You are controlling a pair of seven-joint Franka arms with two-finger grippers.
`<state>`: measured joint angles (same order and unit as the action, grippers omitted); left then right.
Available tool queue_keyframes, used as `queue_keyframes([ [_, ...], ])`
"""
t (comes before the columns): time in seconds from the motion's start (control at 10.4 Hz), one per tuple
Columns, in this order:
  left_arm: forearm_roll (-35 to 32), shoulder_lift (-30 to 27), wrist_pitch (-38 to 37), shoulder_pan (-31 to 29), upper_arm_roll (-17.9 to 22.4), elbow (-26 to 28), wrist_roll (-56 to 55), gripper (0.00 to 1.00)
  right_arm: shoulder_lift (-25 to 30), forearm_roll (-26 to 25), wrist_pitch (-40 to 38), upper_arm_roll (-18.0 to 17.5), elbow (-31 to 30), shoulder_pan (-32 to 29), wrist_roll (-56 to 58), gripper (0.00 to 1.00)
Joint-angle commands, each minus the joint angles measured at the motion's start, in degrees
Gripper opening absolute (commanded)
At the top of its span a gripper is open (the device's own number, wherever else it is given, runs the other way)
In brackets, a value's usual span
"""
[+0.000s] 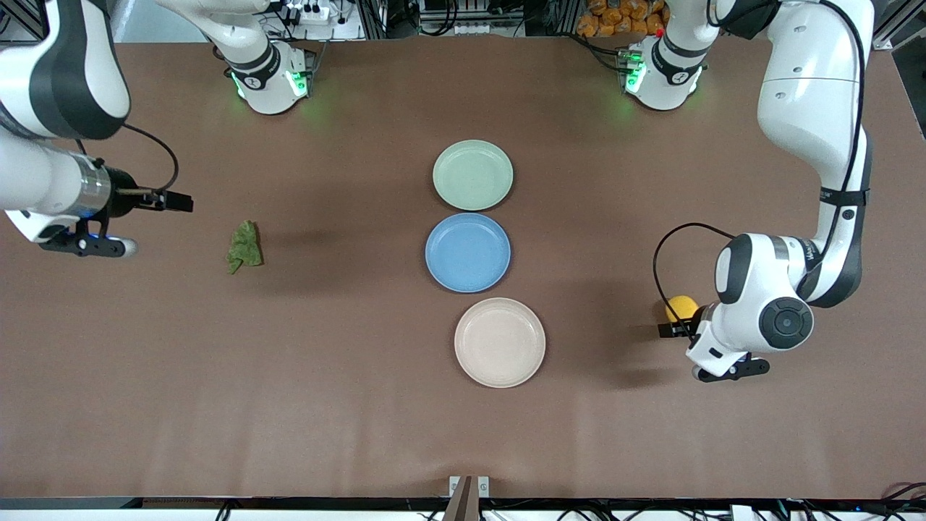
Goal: Pick lemon and lettuce from plates
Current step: 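Lower the lemon and open the left gripper while the right gripper retracts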
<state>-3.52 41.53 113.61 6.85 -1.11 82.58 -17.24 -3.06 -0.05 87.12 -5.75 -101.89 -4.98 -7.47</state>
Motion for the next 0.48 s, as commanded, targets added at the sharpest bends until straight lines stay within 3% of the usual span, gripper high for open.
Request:
queue_keyframes([
  [0.0, 0.6, -0.3, -0.4, 0.2, 0.2, -0.1, 0.9, 1.00, 3.2, 0.0, -3.0, -0.6, 1.7, 0.2, -0.3, 1.00],
  [0.19, 0.6, -0.5, -0.1, 0.4, 0.2, -0.1, 0.6, 1.00, 2.9, 0.1, -8.0, -0.3, 8.3, 0.4, -0.4, 1.00],
  [0.38, 1.4, -1.2, 2.1, 0.3, 0.1, 1.4, 0.1, 1.00, 2.8, 0.1, -9.9, -0.3, 11.0, 0.4, 0.1, 1.00],
])
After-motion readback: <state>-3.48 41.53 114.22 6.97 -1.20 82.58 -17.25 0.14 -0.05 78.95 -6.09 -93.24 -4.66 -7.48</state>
